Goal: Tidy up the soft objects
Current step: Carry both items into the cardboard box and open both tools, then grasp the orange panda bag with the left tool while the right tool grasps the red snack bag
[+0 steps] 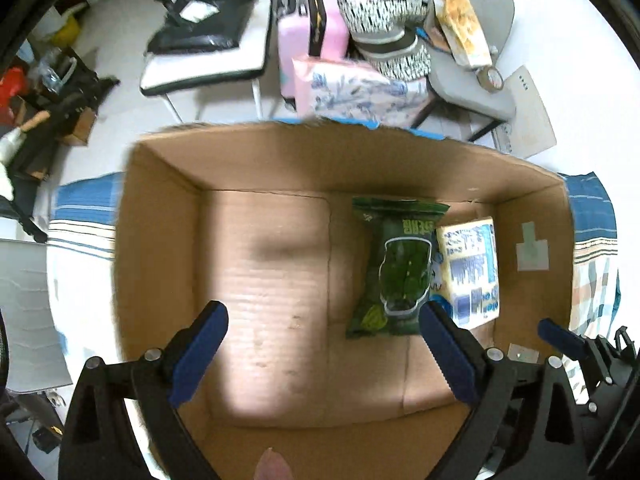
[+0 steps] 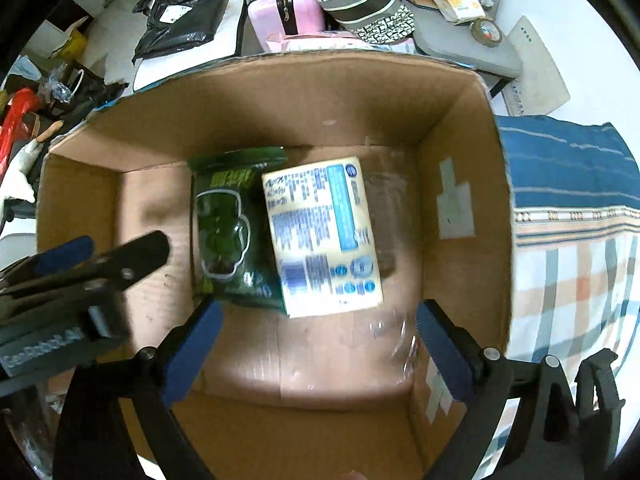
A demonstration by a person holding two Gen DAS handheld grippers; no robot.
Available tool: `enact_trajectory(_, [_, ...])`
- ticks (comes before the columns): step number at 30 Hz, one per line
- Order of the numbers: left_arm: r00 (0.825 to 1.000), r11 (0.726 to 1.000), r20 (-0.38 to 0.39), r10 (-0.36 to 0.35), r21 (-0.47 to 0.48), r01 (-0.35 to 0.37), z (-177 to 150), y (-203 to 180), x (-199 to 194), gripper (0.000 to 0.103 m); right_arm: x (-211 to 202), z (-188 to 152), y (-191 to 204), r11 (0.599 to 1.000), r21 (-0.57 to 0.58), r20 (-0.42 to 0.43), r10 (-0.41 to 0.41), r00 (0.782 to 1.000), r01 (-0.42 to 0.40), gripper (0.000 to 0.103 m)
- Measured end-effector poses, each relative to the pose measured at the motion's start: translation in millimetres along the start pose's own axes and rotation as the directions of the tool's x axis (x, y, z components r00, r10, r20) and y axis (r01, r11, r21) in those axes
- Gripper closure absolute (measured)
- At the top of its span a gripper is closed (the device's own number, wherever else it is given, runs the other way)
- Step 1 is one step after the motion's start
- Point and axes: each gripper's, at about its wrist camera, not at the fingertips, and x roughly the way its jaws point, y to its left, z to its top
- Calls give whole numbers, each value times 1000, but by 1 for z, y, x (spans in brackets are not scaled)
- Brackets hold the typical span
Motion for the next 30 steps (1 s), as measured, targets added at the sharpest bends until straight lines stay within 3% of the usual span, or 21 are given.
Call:
enact_trajectory(7, [994,998,96,50,36,-54,-26,1,-41,5,-41,-39,4,999,9,82,-48,995,48,4])
enact_trajectory(20, [976,999,219,-2,37,-6,-86,6,-108,5,-117,-117,15,999,32,195,-47,980,42,4])
enact_trajectory(26, [977,999,211,42,-6,-41,-144,31,-119,5,-120,-172,17,998,46,161,25,987,-33,4])
enact_trajectory(30, [982,994,154,106,-47,-100,-187,54,-94,5,-86,-220,13,994,65,54,79,995,-82,4])
